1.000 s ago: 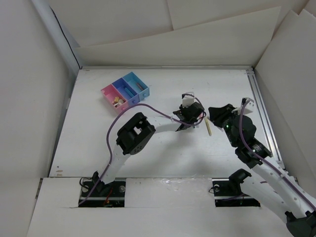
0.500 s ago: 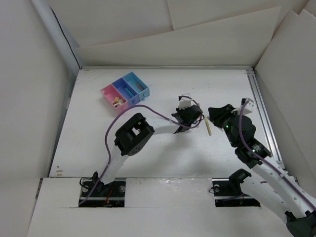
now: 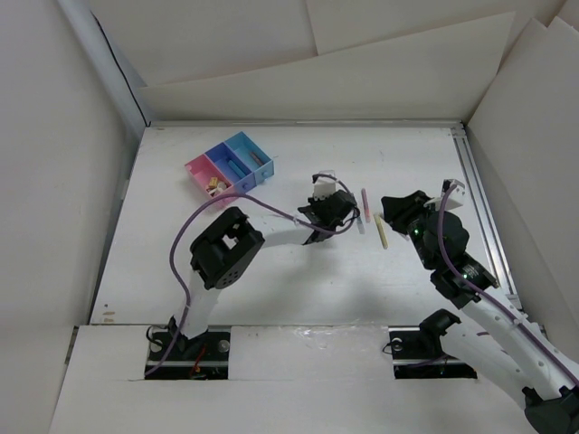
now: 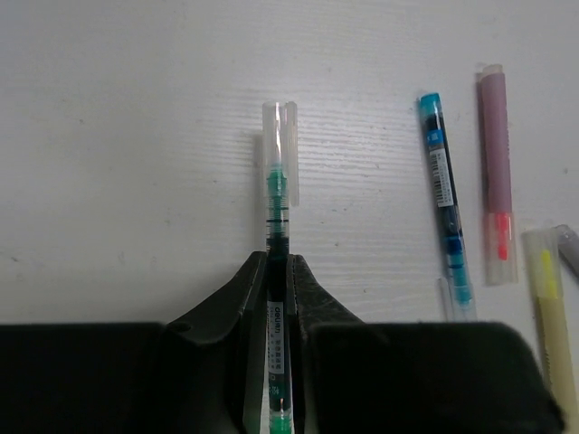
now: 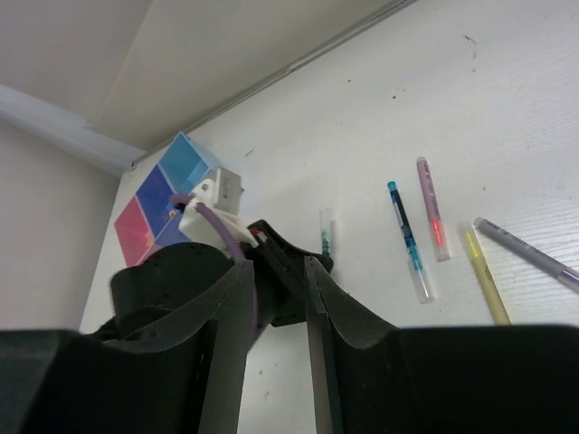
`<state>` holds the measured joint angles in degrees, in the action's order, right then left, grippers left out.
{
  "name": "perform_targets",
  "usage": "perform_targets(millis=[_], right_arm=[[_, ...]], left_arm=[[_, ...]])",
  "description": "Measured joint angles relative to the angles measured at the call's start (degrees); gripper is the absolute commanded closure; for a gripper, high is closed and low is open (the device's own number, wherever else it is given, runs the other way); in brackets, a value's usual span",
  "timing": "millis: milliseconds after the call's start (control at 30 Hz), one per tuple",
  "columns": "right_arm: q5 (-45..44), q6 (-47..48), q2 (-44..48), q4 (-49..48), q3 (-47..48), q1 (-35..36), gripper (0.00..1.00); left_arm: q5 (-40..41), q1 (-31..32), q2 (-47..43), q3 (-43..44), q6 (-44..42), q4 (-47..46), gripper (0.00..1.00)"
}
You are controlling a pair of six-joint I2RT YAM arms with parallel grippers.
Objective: Sort the stationery into containers
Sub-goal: Pick up the pen from the center of the board, then place the pen in the storage box.
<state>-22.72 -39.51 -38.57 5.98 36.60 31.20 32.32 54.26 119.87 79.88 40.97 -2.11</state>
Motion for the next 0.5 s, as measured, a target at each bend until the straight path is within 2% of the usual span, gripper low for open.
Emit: perform_targets(millis=[267,400,500], right_arm=[[0.0,0.0,0.5,0.0,0.0,0.0,0.65],[0.1,0.0,0.7,0.0,0.0,0.0,0.64],[0.3,0.0,0.5,0.0,0.0,0.0,0.64]], left_arm=[[-3.9,-5.9,-9.8,-3.5,0.4,-2.3,1.0],[-7.1,-12.7,-14.1,-4.9,0.9,-4.1,1.0],[-10.4,-20.6,-15.4,-4.5,1.7,-5.4,1.0]])
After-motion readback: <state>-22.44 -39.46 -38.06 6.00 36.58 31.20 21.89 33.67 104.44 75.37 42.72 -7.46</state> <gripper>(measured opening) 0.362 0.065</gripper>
